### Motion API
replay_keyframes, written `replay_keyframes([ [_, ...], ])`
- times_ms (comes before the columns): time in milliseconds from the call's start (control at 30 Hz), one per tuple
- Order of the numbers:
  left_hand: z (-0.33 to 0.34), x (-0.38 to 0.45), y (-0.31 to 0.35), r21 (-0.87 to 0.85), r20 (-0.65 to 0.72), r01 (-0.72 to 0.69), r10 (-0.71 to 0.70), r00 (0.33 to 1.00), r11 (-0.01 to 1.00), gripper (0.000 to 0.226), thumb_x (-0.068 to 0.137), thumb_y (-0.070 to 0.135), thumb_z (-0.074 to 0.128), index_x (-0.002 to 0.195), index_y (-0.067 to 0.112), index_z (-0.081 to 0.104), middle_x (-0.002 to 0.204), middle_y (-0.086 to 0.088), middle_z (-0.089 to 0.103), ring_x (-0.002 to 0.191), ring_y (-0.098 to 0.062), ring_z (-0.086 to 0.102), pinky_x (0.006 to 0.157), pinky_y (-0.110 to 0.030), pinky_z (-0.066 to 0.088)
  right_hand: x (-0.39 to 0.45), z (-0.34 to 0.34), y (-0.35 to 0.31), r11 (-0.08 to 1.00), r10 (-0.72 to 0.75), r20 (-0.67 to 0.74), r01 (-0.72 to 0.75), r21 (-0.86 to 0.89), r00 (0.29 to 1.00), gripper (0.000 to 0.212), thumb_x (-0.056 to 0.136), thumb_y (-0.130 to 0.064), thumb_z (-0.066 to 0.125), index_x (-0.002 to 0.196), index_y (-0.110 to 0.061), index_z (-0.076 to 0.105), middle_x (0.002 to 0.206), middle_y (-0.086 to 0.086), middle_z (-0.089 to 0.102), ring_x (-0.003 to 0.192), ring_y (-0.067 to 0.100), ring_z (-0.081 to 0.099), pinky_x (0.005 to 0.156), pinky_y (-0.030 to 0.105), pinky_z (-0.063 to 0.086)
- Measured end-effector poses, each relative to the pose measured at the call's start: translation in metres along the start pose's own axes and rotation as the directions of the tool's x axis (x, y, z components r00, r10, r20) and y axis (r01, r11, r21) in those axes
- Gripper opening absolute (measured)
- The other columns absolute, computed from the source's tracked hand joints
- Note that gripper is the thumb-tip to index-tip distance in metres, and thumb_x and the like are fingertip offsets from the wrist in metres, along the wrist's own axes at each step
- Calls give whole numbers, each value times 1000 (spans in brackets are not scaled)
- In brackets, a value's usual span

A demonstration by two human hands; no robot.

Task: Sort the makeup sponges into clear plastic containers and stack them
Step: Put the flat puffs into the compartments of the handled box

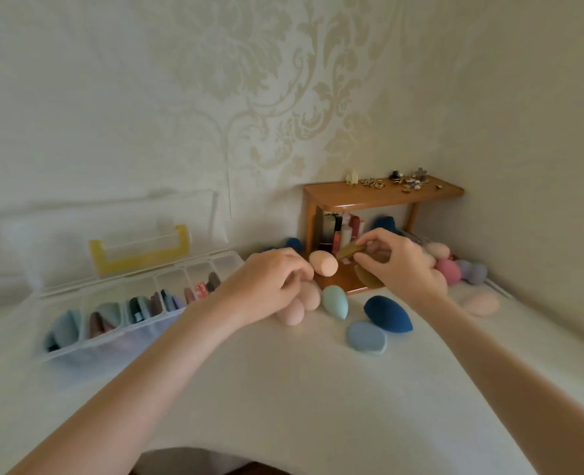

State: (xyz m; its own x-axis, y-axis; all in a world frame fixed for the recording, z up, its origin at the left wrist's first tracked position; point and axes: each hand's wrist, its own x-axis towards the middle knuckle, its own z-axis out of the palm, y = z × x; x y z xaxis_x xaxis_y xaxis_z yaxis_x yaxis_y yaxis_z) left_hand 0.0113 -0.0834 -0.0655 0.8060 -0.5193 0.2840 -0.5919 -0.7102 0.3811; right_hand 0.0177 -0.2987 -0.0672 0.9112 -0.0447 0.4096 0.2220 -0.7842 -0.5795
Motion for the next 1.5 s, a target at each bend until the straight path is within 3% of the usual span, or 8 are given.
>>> replay_keyframes([
  [200,-31,-50,-43,22,-76,106,-104,992,994,25,89,5,48,102,15,67,105,4,65,67,2,55,64,-10,41,-17,45,-43,986,-42,111,23,164,993,18,85,-16,65,96,-26,55,94,-2,64,89,12,58,65,8,40],
  [300,-41,-64,-60,0,-83,180,-179,980,984,28,88,4,47,105,16,66,104,-1,69,87,-17,65,80,-29,50,-17,56,-52,992,-79,142,64,109,987,15,86,-16,64,98,-22,57,93,-4,62,81,6,55,66,11,44],
  [533,-50,-75,-70,3,-76,214,-214,974,977,40,92,8,47,130,19,51,131,3,59,123,-16,53,103,-28,40,-14,55,-100,974,-125,-94,141,178,988,13,86,-9,62,99,-7,62,86,5,65,76,13,58,71,23,51],
  [700,-44,-74,-70,87,-35,208,-206,978,974,40,92,9,44,127,24,55,122,-3,64,107,-23,59,93,-36,47,-26,83,-141,964,-240,55,231,129,969,24,89,-9,57,112,-7,50,78,4,60,73,22,62,71,35,55],
  [933,-43,-79,-74,249,-50,182,-175,983,951,37,96,15,39,123,29,58,127,2,55,119,-23,43,102,-31,30,-29,99,-147,962,-263,-22,264,63,965,19,91,-12,53,107,-3,51,86,13,66,75,26,61,67,38,52],
  [1133,-42,-79,-76,214,-66,185,-175,982,959,31,94,15,42,114,24,64,122,3,57,119,-23,43,99,-31,31,-27,113,-147,867,-379,224,429,-255,898,19,96,-18,45,108,-4,51,97,13,63,78,21,49,73,37,49],
  [1267,-40,-77,-81,181,-36,206,-203,978,962,28,93,14,40,109,19,63,102,1,62,120,-26,47,98,-35,34,-20,111,-149,926,-303,262,348,-149,916,20,89,-23,55,101,-7,54,91,11,67,79,24,57,75,42,53],
  [1500,-45,-66,-76,258,75,254,-282,957,932,21,94,20,38,107,21,54,117,8,58,132,-20,32,107,-36,23,1,111,-161,933,-157,547,305,-191,822,32,85,-20,60,110,-1,52,91,13,61,88,28,58,69,33,45],
])
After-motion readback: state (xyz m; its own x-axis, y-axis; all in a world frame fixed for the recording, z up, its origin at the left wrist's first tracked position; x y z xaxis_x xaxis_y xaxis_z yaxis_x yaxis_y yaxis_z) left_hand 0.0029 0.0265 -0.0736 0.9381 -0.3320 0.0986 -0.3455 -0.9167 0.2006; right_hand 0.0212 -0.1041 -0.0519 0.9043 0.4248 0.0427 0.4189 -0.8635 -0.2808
